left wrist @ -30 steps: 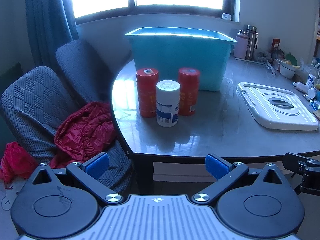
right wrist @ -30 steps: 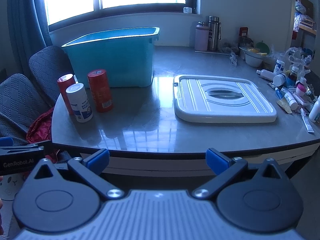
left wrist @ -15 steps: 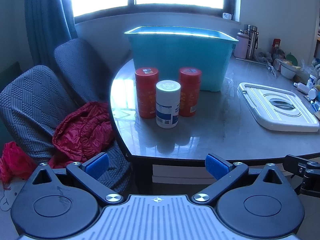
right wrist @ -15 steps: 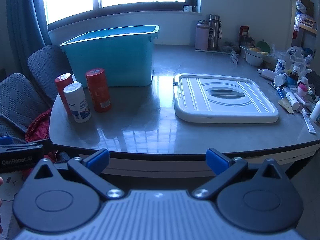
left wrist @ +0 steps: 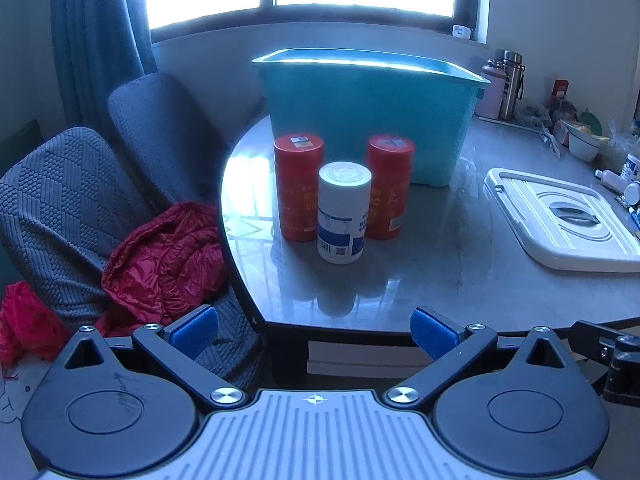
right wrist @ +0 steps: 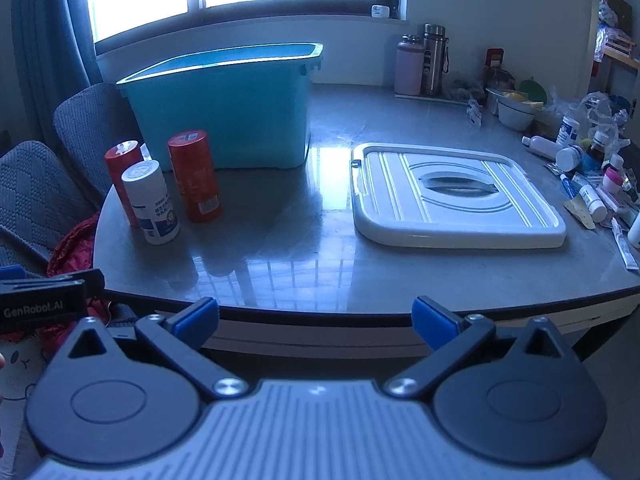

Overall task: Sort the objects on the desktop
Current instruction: 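Move the left tool toward the white pill bottle, then close the left tool around the white pill bottle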

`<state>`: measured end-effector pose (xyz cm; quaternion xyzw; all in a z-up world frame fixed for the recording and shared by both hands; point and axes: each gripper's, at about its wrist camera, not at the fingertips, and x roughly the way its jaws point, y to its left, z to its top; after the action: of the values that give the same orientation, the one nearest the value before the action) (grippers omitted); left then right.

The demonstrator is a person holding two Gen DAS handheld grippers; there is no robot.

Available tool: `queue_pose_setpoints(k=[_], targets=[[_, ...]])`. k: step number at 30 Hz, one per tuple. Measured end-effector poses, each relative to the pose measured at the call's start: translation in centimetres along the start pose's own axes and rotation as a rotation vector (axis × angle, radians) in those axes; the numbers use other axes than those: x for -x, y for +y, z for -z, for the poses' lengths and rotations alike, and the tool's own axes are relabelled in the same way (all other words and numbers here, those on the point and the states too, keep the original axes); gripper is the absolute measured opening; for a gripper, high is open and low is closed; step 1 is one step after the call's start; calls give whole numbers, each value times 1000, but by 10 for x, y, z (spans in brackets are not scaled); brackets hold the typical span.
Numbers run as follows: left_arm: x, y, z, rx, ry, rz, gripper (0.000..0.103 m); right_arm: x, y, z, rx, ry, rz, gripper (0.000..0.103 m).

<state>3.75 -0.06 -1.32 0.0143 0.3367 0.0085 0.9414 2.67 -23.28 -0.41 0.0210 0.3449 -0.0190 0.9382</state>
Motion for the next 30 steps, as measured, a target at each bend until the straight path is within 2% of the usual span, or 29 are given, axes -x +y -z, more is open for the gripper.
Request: queue_pose_setpoints(k=[11, 14, 17, 22, 30], targets=[[-23, -4, -4, 10, -23, 9, 103, -11, -1, -5, -6, -8, 9, 103], [-29, -6, -5, 12, -29, 11, 103, -13, -1, -4, -7, -39, 12, 103], [-34, -6, 1, 22, -70, 3, 103, -17, -2, 1, -23, -98, -6, 103], [-46, -11, 1, -3, -96, -18, 103, -34, -3, 10, -60, -132, -40, 103], [-77, -15, 4, 9, -124, -7, 103, -57, 2, 4, 4, -226, -15, 103]])
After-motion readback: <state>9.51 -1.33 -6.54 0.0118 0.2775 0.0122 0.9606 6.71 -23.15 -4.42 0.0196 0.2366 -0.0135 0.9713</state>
